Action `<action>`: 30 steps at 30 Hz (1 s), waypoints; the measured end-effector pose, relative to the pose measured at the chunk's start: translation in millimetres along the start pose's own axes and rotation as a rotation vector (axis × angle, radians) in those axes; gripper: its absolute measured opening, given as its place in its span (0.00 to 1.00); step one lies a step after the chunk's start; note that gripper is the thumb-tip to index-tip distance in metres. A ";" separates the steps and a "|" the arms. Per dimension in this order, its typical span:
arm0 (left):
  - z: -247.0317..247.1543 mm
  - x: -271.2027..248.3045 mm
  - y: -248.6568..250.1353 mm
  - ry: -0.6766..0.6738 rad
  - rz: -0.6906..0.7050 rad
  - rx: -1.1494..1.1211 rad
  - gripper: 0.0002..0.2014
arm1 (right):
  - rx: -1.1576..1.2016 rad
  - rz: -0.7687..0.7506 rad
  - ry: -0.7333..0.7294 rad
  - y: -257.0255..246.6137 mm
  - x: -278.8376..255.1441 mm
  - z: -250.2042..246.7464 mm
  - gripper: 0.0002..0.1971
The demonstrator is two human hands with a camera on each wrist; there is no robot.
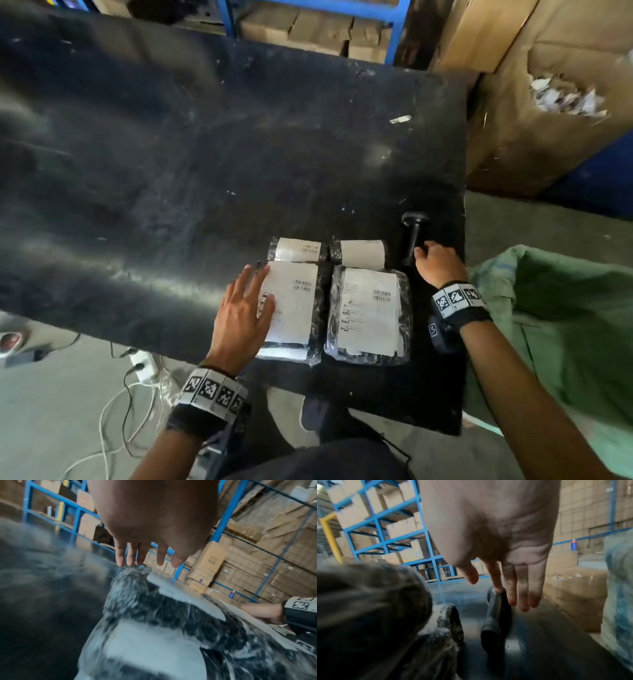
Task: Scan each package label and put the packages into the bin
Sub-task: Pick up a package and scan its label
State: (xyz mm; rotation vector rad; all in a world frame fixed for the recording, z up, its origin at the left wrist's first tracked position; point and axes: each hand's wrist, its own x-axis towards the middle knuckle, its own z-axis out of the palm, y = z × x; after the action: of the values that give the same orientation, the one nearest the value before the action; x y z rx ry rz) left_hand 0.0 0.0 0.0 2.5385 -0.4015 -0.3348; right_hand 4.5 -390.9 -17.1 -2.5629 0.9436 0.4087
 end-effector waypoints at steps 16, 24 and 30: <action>32.2 -25.6 -36.3 0.025 -0.092 -0.542 0.46 | 1.188 0.207 -0.054 -13.2 115.6 45.7 0.30; 28.1 -22.9 -22.7 -0.028 -0.152 -0.592 0.44 | 1.085 0.281 -0.042 -6.1 106.6 36.8 0.29; 27.6 -27.9 -16.9 0.090 -0.017 -0.437 0.43 | 1.078 0.267 -0.025 6.9 85.4 27.7 0.29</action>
State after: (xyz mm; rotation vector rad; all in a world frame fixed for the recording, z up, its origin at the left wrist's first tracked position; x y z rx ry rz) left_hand -30.9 10.2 -27.6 2.1211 -0.2403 -0.2783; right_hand 58.7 -431.1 -76.8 -1.4605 1.0905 -0.0308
